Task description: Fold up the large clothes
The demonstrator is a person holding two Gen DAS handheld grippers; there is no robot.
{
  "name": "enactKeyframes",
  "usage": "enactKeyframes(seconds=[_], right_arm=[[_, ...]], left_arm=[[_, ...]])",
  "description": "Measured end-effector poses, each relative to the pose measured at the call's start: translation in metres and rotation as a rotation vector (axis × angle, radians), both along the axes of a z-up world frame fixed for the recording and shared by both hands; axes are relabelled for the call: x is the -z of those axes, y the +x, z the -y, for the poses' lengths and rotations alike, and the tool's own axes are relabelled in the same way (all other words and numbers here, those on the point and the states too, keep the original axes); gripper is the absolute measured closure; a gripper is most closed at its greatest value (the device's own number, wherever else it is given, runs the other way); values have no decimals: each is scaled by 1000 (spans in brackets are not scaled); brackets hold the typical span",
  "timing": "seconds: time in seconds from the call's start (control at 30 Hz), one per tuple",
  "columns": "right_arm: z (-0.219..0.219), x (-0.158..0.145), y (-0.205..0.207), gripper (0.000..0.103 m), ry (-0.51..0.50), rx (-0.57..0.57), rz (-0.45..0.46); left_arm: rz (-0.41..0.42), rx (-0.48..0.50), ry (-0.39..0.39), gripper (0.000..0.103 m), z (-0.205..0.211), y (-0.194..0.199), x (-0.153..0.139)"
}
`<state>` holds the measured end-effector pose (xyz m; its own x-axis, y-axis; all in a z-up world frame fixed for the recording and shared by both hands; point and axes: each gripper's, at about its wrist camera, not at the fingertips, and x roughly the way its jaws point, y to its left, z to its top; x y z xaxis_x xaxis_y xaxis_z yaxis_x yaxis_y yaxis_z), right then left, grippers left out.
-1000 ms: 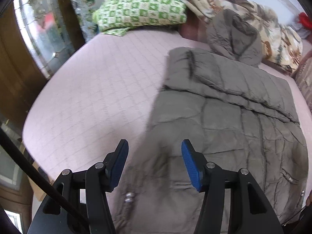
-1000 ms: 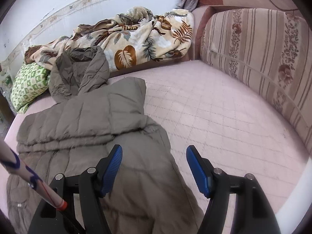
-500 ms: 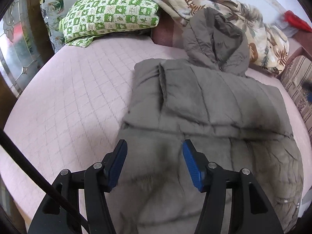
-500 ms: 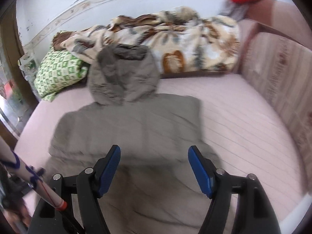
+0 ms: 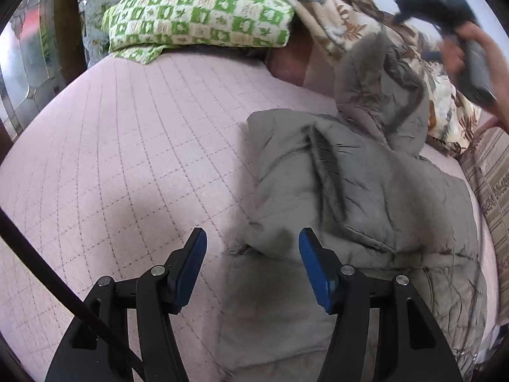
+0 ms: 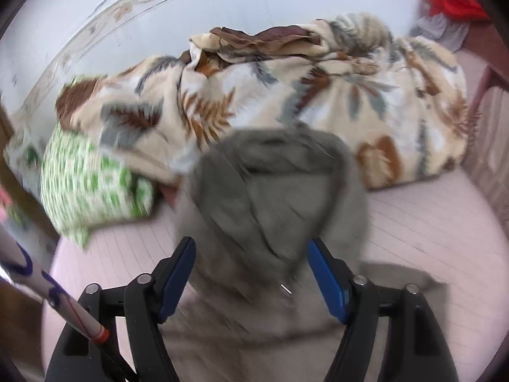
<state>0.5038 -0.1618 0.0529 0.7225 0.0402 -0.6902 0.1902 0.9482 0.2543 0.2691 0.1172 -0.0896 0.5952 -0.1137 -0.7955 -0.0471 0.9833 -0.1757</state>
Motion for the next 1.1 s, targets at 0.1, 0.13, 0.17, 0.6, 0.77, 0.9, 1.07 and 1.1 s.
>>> enactKeyframes(seconds=[0.1,0.13,0.17,0.6,0.77,0.9,1.07,1.1], right_arm=[[-12,-4,44,17,-1,49,22],[-14,-3,54,16,0,61,21],[-16,0,67,16,3,76,13],[-6,21,59,93,-7,50,-47],[-12,-9,-24,95,-40,-49,-21],[-20,-19,-109,95,-52,-122,-17],[-25,16,-212,95,0,-168,-71],[-26,35,-228,95,17,-164,-98]], left_arm=[[-50,1,-55,43,-7,6,9],[-60,0,-75,43,-9,7,11],[-65,-2,-88,43,-10,7,13],[-80,-22,-98,43,-15,9,14],[-74,-39,-97,43,-18,4,10],[-62,-56,-92,43,-23,-4,6],[-49,-70,-84,43,-30,-13,1],[-48,-74,-81,43,-32,-13,1]])
